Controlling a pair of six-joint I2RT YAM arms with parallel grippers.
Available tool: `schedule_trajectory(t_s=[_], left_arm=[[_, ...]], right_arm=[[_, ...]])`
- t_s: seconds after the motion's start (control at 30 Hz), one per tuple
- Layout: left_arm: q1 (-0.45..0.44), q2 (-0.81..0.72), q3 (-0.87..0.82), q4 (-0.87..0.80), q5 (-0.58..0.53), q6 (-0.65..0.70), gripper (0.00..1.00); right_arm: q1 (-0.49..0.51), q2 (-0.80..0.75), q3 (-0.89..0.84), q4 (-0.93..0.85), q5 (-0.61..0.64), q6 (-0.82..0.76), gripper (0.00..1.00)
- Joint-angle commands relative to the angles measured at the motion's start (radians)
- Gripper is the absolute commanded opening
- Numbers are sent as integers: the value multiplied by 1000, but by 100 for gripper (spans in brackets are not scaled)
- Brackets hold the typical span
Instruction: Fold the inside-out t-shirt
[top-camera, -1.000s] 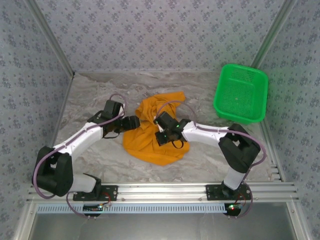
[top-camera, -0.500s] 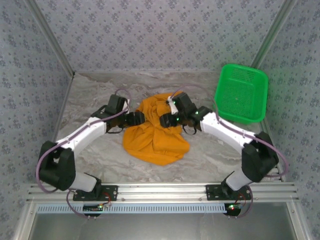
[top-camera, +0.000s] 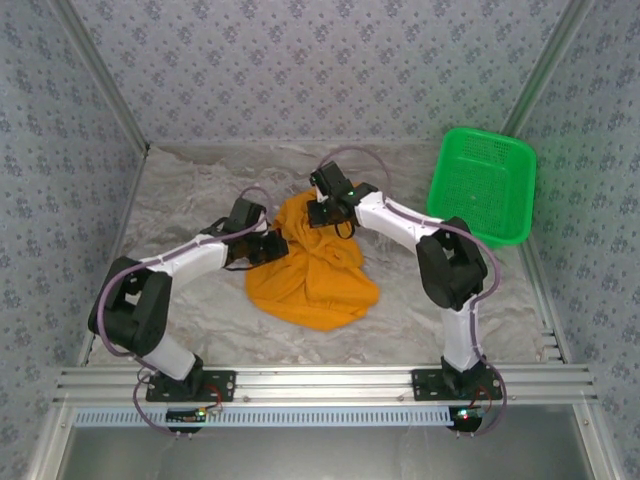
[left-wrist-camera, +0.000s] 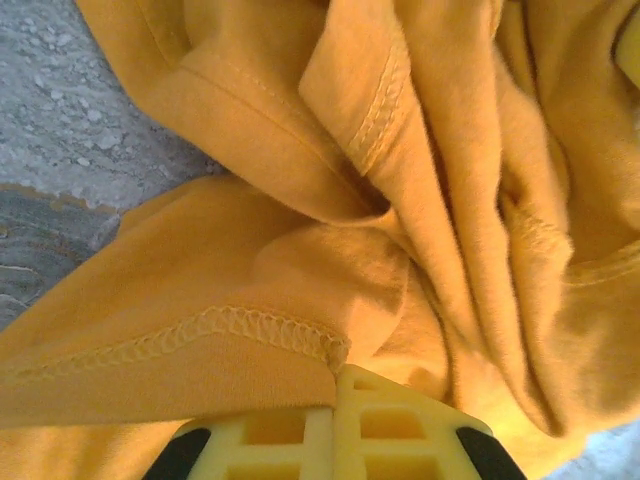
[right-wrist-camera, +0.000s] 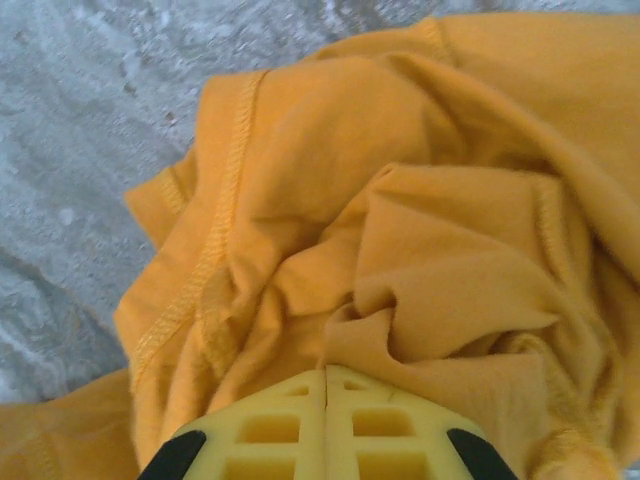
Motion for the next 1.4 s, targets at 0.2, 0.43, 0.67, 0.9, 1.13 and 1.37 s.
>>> schedule_trajectory(t_s=[0.2, 0.43, 0.67, 0.9, 1.13, 1.37], left_arm=[[195, -205, 302, -310, 173, 112, 0], [194, -313, 277, -336, 210, 56, 0], [184, -406, 9, -282, 209, 7, 0], [226, -498, -105, -299, 172, 13, 0], [310, -523, -113, -322, 202, 42, 0], [462, -323, 210, -347, 214, 121, 0]], right_arm=[[-81, -123, 223, -160, 147, -51, 0], [-32, -199, 125, -229, 6, -32, 58], [79, -6, 199, -197, -100, 82, 61], [164, 247, 423, -259, -101, 118, 61], [114, 250, 470, -238, -97, 106, 0], [-24, 210, 782, -316, -133, 63, 0]])
